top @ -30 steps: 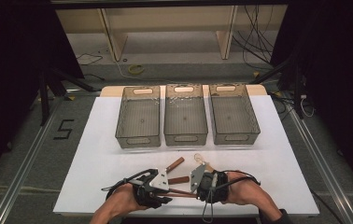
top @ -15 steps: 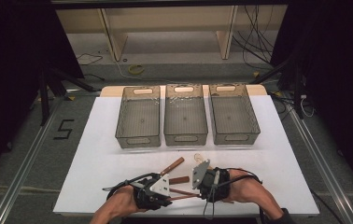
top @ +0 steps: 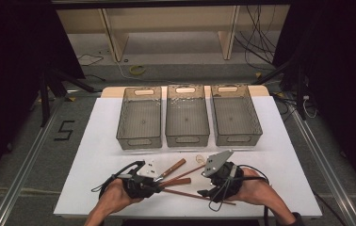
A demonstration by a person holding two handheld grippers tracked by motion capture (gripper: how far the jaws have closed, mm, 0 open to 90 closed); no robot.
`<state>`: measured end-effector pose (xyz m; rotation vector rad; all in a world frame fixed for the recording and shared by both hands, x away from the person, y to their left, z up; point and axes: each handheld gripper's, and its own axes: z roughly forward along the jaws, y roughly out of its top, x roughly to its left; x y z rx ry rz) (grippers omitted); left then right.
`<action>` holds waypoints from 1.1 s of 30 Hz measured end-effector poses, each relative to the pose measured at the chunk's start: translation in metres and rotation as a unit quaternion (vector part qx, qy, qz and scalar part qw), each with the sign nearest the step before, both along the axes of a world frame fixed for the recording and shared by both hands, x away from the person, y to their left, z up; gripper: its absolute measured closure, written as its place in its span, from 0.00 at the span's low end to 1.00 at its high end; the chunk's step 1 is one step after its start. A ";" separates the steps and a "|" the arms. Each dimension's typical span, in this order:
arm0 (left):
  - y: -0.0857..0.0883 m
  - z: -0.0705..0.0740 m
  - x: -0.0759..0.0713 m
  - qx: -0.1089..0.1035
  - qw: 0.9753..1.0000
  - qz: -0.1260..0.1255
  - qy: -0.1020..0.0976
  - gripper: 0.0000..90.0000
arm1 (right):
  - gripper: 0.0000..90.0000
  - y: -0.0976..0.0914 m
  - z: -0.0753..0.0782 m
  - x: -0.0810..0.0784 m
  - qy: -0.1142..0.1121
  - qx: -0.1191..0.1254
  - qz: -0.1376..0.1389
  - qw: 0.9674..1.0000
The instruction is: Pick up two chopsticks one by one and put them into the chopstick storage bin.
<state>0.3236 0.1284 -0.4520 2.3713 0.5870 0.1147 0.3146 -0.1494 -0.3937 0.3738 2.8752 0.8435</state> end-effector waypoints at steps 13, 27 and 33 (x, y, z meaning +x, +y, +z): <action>0.030 0.013 0.019 -0.064 0.993 0.103 0.006 0.92 | 0.42 -0.004 -0.026 0.006 0.027 -0.017 -0.030 0.999; 0.053 0.035 0.056 -0.092 0.979 0.180 -0.009 0.92 | 0.42 -0.001 -0.039 0.009 0.037 -0.031 -0.038 0.998; 0.060 0.044 0.076 -0.099 0.972 0.214 -0.016 0.92 | 0.41 -0.002 -0.040 0.010 0.036 -0.030 -0.042 0.998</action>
